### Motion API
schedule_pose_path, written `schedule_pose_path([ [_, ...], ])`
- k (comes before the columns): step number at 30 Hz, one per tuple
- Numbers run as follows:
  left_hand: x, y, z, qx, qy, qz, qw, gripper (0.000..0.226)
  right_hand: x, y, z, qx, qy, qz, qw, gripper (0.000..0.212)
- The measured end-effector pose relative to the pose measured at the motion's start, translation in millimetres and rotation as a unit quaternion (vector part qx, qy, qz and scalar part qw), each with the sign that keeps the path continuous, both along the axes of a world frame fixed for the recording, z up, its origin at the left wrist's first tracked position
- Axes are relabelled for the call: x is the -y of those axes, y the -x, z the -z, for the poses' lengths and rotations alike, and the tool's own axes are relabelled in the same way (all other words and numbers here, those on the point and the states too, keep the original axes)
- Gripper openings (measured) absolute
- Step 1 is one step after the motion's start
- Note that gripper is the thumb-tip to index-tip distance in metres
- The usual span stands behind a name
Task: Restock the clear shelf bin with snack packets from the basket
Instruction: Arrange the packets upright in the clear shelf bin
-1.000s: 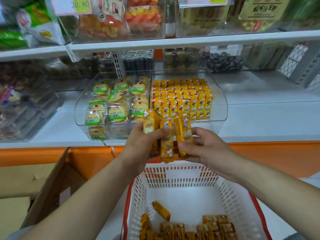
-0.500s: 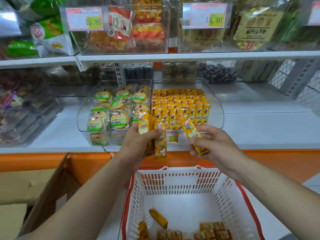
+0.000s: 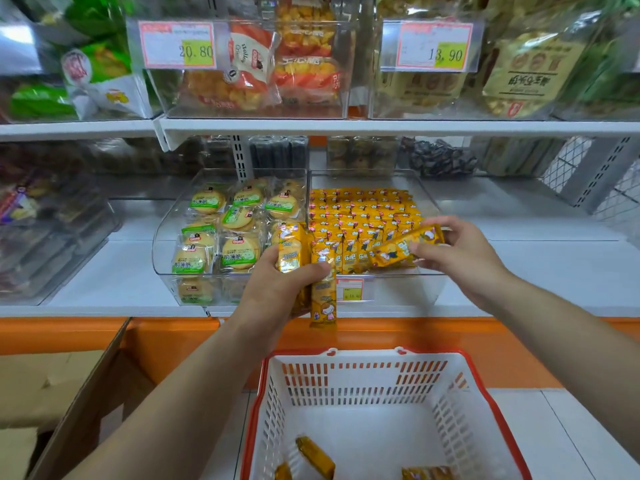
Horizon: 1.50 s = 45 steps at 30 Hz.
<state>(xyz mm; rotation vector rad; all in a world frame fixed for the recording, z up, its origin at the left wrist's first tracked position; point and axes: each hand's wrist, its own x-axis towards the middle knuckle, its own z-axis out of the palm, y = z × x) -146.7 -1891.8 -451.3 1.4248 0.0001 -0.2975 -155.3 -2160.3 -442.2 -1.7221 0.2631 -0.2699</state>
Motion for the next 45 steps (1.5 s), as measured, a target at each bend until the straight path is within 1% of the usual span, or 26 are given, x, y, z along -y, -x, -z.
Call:
schedule_pose_path([
  [1, 0.0, -1.0, 0.3, -0.004, -0.001, 0.001, 1.0, 0.051, 3.8, -6.2, 0.2, -0.001, 0.024, 0.004, 1.0, 0.042],
  [3, 0.3, -3.6, 1.6, -0.017, -0.002, 0.001, 1.0, 0.078, 8.6, -17.5, 1.3, -0.002, 0.069, 0.001, 0.998, 0.041],
  [5, 1.3, -5.8, 2.9, -0.014, -0.003, 0.006, 1.0, 0.092, 11.4, -28.2, 2.8, -0.011, 0.079, -0.005, 0.997, 0.031],
  [6, 2.1, -7.0, 3.4, -0.015, -0.004, 0.008, 1.0, 0.099, 13.3, -33.7, 4.8, -0.021, 0.056, -0.005, 0.998, 0.029],
  [8, 3.8, -9.4, 5.0, -0.019, -0.007, 0.006, 1.0, 0.11, 15.1, -42.3, 9.6, -0.04, -0.044, -0.004, 0.998, 0.03],
  [9, 4.8, -11.0, 6.9, -0.021, -0.009, 0.006, 1.0, 0.11, 13.9, -45.4, 12.0, -0.043, -0.093, -0.007, 0.995, 0.03],
  [11, 6.2, -14.0, 11.0, -0.024, -0.009, 0.007, 1.0, 0.102, 10.1, -49.1, 16.2, -0.053, -0.149, -0.018, 0.987, 0.023],
  [13, 8.3, -16.7, 14.0, -0.029, -0.009, 0.004, 1.0, 0.093, 6.6, -51.9, 19.2, -0.074, -0.149, -0.035, 0.985, 0.016],
  [16, 11.6, -19.7, 16.6, -0.033, -0.004, 0.003, 0.999, 0.088, 5.1, -58.7, 21.1, -0.084, -0.094, -0.043, 0.991, 0.013],
  [17, 12.8, -20.3, 16.7, -0.033, -0.003, 0.004, 0.999, 0.086, 4.8, -61.1, 21.6, -0.081, -0.084, -0.042, 0.992, 0.019],
  [19, 14.4, -22.1, 17.5, -0.032, -0.003, 0.006, 0.999, 0.082, 6.2, -67.8, 24.5, -0.068, -0.065, -0.05, 0.994, 0.044],
  [21, 15.3, -23.2, 18.3, -0.032, -0.004, 0.007, 0.999, 0.08, 8.5, -74.1, 26.1, -0.05, -0.001, -0.052, 0.997, 0.063],
  [23, 15.1, -23.8, 19.3, -0.035, -0.005, 0.007, 0.999, 0.084, 12.6, -80.3, 26.8, -0.034, 0.073, -0.041, 0.996, 0.074],
  [25, 14.1, -24.6, 20.8, -0.035, -0.005, 0.007, 0.999, 0.082, 16.0, -85.8, 27.6, -0.021, 0.158, -0.039, 0.987, 0.081],
  [27, 12.9, -25.2, 21.5, -0.033, -0.003, 0.008, 0.999, 0.074, 17.1, -91.7, 29.6, -0.033, 0.241, -0.05, 0.969, 0.076],
  [30, 12.2, -26.0, 22.0, -0.028, -0.001, 0.012, 1.0, 0.062, 15.3, -99.2, 35.3, -0.057, 0.308, -0.058, 0.948, 0.057],
  [34, 12.3, -27.2, 21.9, -0.025, 0.002, 0.009, 1.0, 0.066, 10.4, -107.0, 44.7, -0.046, 0.354, -0.042, 0.933, 0.05],
  [36, 12.2, -27.1, 21.9, -0.022, 0.001, 0.008, 1.0, 0.065, 6.6, -108.7, 48.3, -0.052, 0.397, -0.042, 0.915, 0.05],
  [37, 12.4, -27.3, 21.7, -0.022, 0.001, 0.008, 1.0, 0.064, 5.0, -109.4, 50.1, -0.056, 0.407, -0.044, 0.911, 0.049],
  [40, 12.1, -27.4, 22.2, -0.016, 0.005, 0.012, 1.0, 0.055, 1.0, -110.4, 54.8, -0.065, 0.399, -0.05, 0.913, 0.049],
  [45, 13.6, -25.2, 19.3, -0.007, 0.007, 0.008, 1.0, 0.044, 0.2, -96.4, 43.1, -0.088, 0.386, -0.058, 0.917, 0.061],
])
